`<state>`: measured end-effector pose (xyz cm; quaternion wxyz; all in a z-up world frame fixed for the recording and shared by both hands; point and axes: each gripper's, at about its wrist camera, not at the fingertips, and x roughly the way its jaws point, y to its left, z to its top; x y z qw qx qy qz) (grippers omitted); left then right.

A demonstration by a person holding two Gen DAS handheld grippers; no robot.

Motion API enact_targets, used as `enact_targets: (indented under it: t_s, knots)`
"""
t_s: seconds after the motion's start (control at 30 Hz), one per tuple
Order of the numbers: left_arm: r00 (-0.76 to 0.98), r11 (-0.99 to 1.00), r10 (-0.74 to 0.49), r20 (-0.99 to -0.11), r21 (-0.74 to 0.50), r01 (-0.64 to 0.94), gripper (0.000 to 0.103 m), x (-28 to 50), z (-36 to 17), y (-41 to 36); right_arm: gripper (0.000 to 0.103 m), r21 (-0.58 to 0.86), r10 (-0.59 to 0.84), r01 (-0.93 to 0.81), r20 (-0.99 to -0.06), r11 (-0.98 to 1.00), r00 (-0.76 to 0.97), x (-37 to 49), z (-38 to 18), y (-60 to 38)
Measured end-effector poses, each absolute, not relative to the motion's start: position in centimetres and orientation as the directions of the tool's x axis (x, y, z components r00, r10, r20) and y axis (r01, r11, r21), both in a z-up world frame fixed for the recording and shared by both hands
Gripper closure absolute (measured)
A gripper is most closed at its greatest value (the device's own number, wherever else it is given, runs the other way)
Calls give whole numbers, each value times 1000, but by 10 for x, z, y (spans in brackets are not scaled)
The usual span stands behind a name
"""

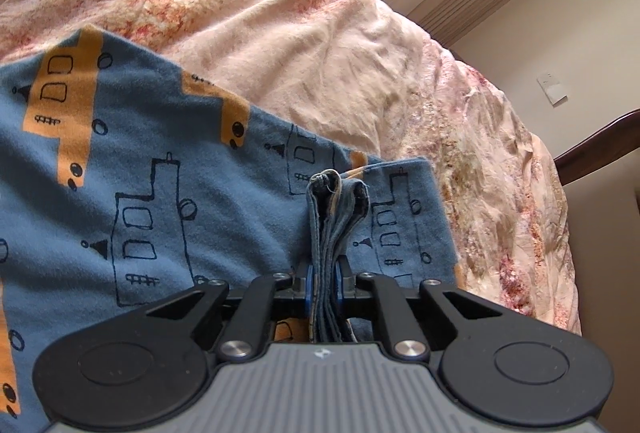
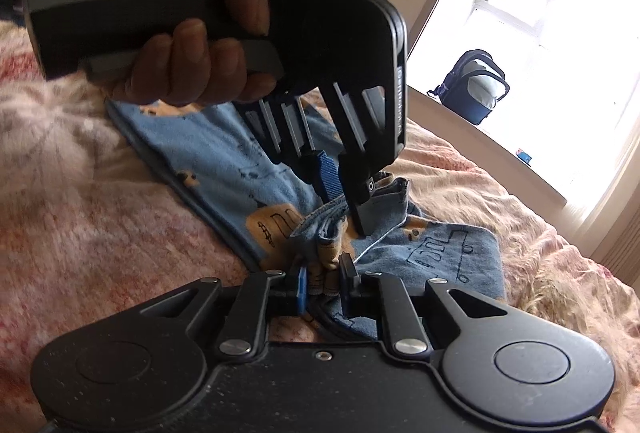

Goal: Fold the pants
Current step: 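Grasp the folded pants edge with the left gripper while the right gripper holds the hem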

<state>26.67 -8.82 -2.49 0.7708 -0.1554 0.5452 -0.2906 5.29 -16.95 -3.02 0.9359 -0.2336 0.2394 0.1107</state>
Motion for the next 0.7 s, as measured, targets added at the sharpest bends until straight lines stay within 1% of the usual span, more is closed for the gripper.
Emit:
enact_targets:
  t_s: [0.23, 0.37, 0.47, 0.6, 0.7]
  knots:
    - [263, 771, -635, -726, -576, 272, 92, 264, -6, -51, 88, -362, 139, -333, -467, 871, 873, 50, -11, -155]
    - [298, 796, -604, -739, -544, 264, 92, 263, 5, -19, 88, -316, 202, -369, -453, 874, 868, 55, 2, -135]
    - [317, 812, -583, -748, -526, 252, 93, 265, 10, 3, 88, -309, 248, -411, -452, 858, 857, 60, 4, -114]
    - [336, 840, -542, -770, -488, 236, 92, 265, 6, 27, 88, -305, 295, -462, -462, 833, 837, 68, 5, -90]
    - [336, 844, -536, -774, -490, 219, 92, 267, -4, 39, 88, -308, 312, -489, -477, 816, 822, 72, 3, -78]
